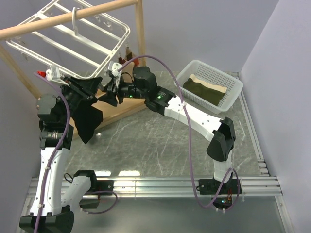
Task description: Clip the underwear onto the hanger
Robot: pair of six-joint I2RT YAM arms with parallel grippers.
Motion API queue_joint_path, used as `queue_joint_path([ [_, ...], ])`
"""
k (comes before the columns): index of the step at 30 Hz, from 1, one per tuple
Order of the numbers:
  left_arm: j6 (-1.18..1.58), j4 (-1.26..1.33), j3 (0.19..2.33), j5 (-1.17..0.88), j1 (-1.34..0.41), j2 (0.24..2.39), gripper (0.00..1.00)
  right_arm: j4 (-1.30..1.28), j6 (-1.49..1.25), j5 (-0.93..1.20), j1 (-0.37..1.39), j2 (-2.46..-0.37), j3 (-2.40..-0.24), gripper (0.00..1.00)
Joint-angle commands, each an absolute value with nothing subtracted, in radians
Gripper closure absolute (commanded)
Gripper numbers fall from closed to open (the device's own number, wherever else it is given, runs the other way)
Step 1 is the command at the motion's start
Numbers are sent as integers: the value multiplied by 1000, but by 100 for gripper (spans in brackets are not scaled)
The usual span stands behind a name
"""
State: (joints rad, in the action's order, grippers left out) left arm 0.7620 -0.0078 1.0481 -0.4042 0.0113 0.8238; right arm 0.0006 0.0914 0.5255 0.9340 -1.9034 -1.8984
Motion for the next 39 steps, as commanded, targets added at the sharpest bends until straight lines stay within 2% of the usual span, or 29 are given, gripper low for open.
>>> queue_joint_path([
  [1, 710, 3, 1089, -431, 8, 827, 100, 78, 100, 534, 920, -1841, -1907, 50],
  [10, 687, -8, 1054, -452, 8, 813, 100, 77, 172, 549, 925, -1876, -2002, 53],
  [17, 698, 118, 1002, -492, 8, 802, 100, 52, 323, 529, 948, -1917, -2013, 62],
  [19, 692, 133, 999, -503, 8, 804, 100, 52, 340, 520, 948, -1931, -2025, 72],
  [20, 684, 126, 1002, -503, 8, 805, 100, 69, 347, 514, 948, -1937, -2026, 80],
  [21, 672, 123, 1002, -508, 8, 805, 100, 81, 342, 508, 948, -1937, -2019, 94],
  [22, 666, 126, 997, -508, 9, 801, 100, 95, 341, 503, 950, -1940, -2016, 99],
  [25, 643, 155, 968, -500, 8, 781, 84, 175, 322, 473, 946, -1939, -1974, 100],
  [26, 638, 163, 957, -491, 8, 775, 74, 237, 310, 462, 948, -1934, -1938, 100],
  [29, 614, 173, 931, -474, 8, 761, 64, 358, 299, 448, 946, -1931, -1864, 100],
  [39, 560, 222, 867, -457, 8, 756, 49, 595, 273, 411, 945, -1954, -1749, 100],
])
